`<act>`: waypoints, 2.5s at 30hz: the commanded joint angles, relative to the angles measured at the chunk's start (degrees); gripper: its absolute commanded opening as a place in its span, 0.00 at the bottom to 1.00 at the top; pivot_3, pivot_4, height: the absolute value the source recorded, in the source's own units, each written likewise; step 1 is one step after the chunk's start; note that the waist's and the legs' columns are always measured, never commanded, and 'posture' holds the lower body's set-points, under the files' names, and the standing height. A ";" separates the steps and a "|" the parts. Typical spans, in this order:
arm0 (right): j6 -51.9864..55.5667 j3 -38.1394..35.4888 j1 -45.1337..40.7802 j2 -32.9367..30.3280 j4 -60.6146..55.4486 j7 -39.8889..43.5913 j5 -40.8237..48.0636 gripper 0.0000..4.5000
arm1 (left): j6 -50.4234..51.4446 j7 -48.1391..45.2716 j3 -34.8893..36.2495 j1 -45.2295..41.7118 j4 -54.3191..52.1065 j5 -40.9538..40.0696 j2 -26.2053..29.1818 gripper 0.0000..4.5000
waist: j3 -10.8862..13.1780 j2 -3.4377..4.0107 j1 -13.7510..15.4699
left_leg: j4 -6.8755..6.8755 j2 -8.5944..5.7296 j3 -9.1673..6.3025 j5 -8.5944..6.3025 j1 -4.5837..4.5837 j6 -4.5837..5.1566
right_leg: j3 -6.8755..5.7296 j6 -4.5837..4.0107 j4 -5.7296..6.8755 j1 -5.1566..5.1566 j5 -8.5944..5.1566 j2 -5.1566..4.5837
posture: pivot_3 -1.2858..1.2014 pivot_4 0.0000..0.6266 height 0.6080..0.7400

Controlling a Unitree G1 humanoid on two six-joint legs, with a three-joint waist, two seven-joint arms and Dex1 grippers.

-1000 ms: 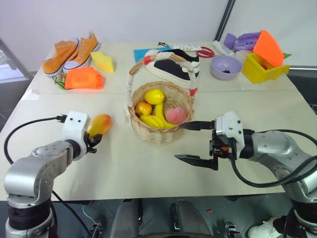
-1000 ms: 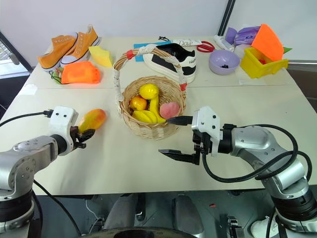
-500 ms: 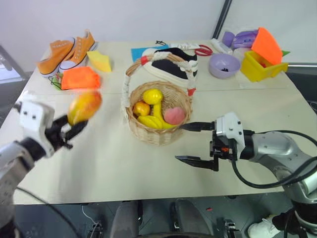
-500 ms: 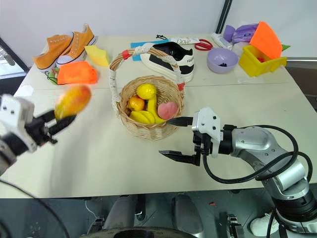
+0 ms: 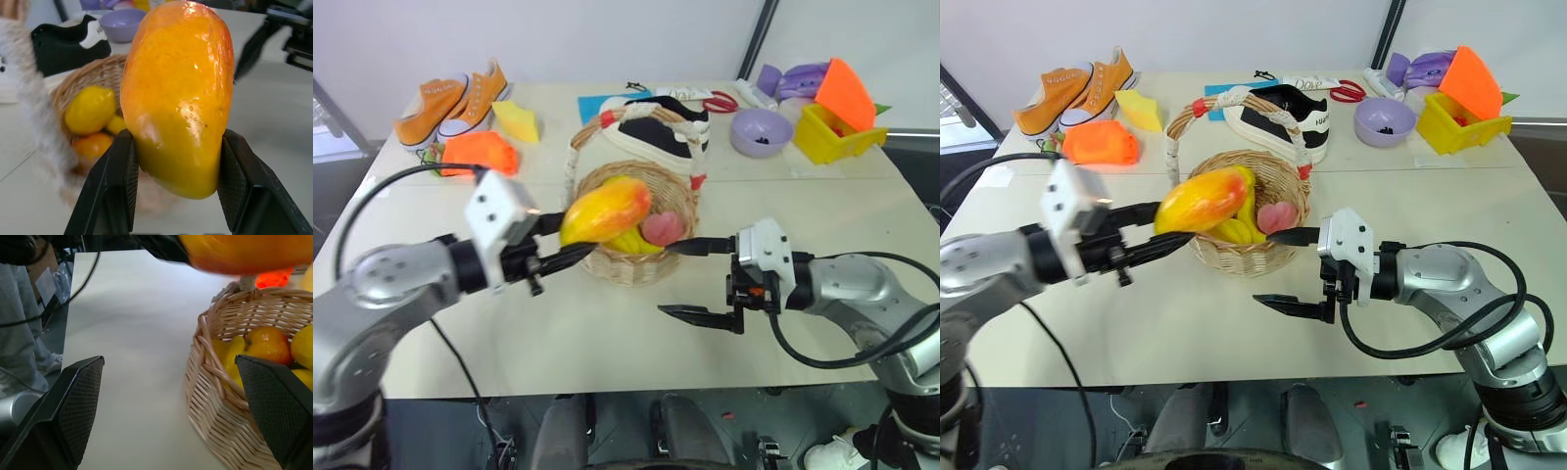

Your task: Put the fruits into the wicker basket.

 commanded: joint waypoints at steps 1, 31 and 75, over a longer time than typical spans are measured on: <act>-0.41 -1.54 0.66 0.39 -2.52 -1.28 0.39 1.00 | -2.33 2.03 -6.24 -2.40 2.79 6.56 -0.34 0.37 | 0.01 0.00 0.04 | 0.00 0.01 0.00 0.00 0.00 0.00 | 0.01 0.05 0.08 -0.03 -0.03 0.04 | 0.52 0.24 0.95; 0.00 -4.41 -13.66 17.42 21.39 -29.81 -15.61 0.94 | -23.88 -16.61 7.94 17.79 2.28 1.05 -3.11 1.00 | 0.03 0.01 -0.25 | 0.27 -0.04 0.05 0.03 0.03 -0.04 | 0.06 0.22 0.34 0.01 -0.04 -0.03 | 0.52 0.24 0.95; -6.09 -39.27 12.65 0.13 26.96 -25.33 -17.54 0.94 | -28.79 -16.63 -2.30 11.05 13.25 7.83 -7.33 1.00 | -0.11 0.43 0.36 | 0.23 -0.02 0.16 0.05 0.13 -0.02 | 0.21 0.29 0.40 0.05 -0.05 0.15 | 0.52 0.24 0.95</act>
